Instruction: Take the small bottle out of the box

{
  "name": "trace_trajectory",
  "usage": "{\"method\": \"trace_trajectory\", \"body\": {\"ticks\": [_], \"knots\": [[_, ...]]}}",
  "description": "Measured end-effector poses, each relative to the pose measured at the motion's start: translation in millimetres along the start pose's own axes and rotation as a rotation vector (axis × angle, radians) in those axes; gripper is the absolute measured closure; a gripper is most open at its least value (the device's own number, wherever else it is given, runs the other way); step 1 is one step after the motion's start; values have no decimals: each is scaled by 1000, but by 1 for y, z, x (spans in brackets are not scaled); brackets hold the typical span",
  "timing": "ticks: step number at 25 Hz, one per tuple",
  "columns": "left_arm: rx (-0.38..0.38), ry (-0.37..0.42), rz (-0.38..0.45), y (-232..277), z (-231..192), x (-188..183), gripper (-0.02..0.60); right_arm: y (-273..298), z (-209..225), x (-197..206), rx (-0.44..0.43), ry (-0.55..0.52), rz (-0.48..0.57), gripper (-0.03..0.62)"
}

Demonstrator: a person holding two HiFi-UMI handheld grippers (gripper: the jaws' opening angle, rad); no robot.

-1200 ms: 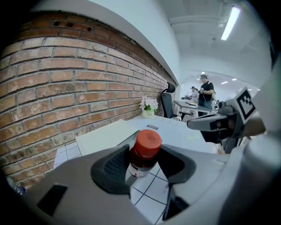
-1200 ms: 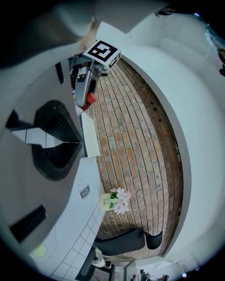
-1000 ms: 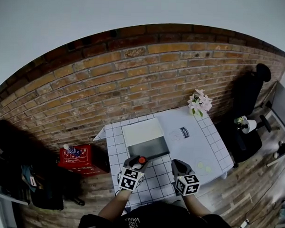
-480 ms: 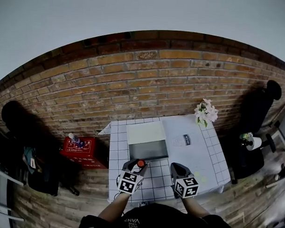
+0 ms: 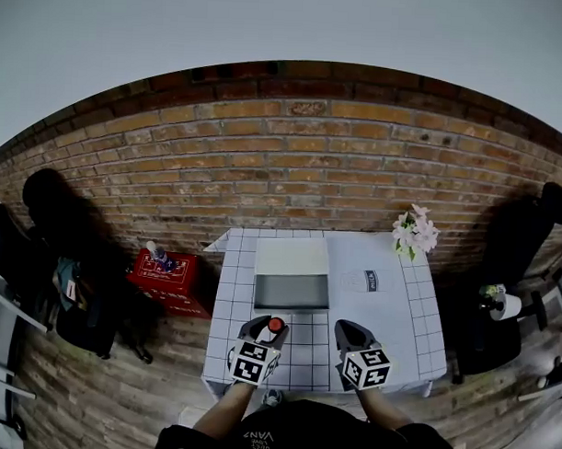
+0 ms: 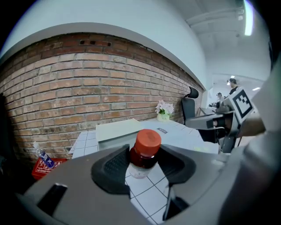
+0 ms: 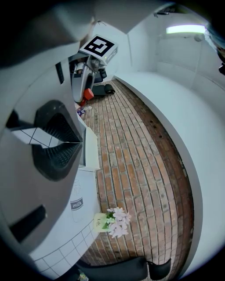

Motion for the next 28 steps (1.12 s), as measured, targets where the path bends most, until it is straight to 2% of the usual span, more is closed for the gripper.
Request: {"method": "trace_trajectory", "body": {"ticks": [15,28], "knots": [[-137,-82,-19,-26,54,15,379,-22,14,4,-128,-56,-57,591],[-181,-118,-21,-44,101,18,379,-58,24,18,-174,-70,-91,591]]}}
Point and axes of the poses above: the fingertips, and each gripper's own axes: y forward along the fingers, z to its right, x out of its underside, the point moved 9 cm from there along -y, backward along the fingers, and after that the axes turned 12 degrees about y, right-handed, at the moved point
